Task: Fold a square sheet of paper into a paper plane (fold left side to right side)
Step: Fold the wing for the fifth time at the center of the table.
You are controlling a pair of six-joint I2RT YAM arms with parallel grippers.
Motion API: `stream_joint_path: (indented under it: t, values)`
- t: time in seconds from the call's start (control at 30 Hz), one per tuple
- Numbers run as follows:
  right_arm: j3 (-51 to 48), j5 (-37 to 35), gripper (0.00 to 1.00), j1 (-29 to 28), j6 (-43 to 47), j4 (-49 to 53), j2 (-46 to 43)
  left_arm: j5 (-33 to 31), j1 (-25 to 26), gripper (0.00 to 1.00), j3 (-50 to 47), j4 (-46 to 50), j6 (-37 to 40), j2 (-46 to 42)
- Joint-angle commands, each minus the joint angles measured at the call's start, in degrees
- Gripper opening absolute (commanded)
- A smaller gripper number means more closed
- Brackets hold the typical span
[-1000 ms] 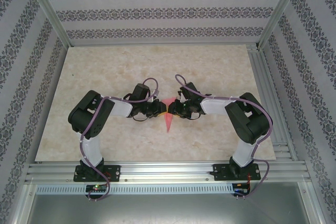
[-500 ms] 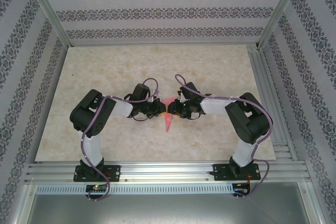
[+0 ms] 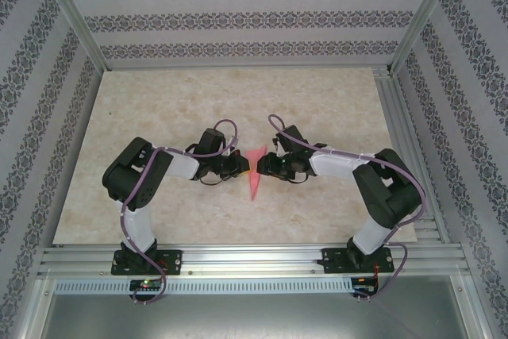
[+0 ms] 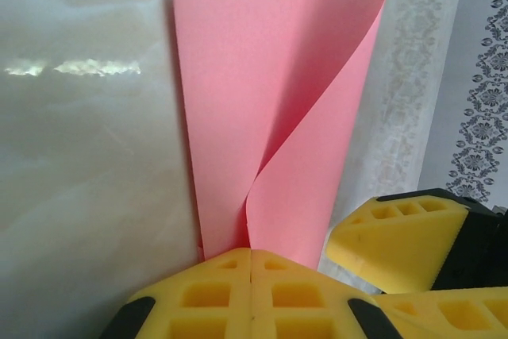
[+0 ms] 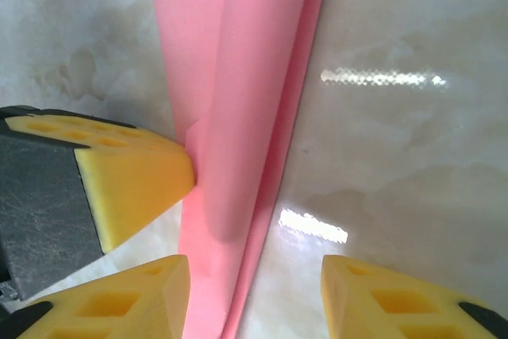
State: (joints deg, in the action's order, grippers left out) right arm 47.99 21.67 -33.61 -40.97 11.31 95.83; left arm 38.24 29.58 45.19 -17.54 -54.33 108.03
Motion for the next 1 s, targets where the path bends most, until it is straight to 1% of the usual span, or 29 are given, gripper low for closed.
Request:
stream_joint_path:
  t: [0.0, 0.1, 0.3, 0.67, 0.97]
  values:
    - [-2.17, 1.21, 0.44, 1.50, -1.65, -4.90, -1.27, -0.97, 0.91, 0.00, -0.76, -0.65, 1.30, -2.29]
    - [-2.57, 4.89, 0.40, 3.31, -4.26, -10.87, -0.28, -1.64, 1.34, 0.00, -1.00, -0.36, 1.24, -2.72]
    - [2.11, 4.44, 0.40, 3.72, -1.77, -6.66, 3.45, -2.52, 1.62, 0.00, -1.67, 0.09, 1.15, -3.17]
    - [3.75, 3.86, 0.35, 3.71, -1.46, -5.87, 7.75, -3.66, 1.76, 0.00, -2.61, 0.61, 0.89, -3.41]
    - [4.30, 3.99, 0.33, 3.63, -1.33, -5.73, 8.82, -3.69, 2.58, 0.00, -2.64, 0.09, 0.71, -2.38]
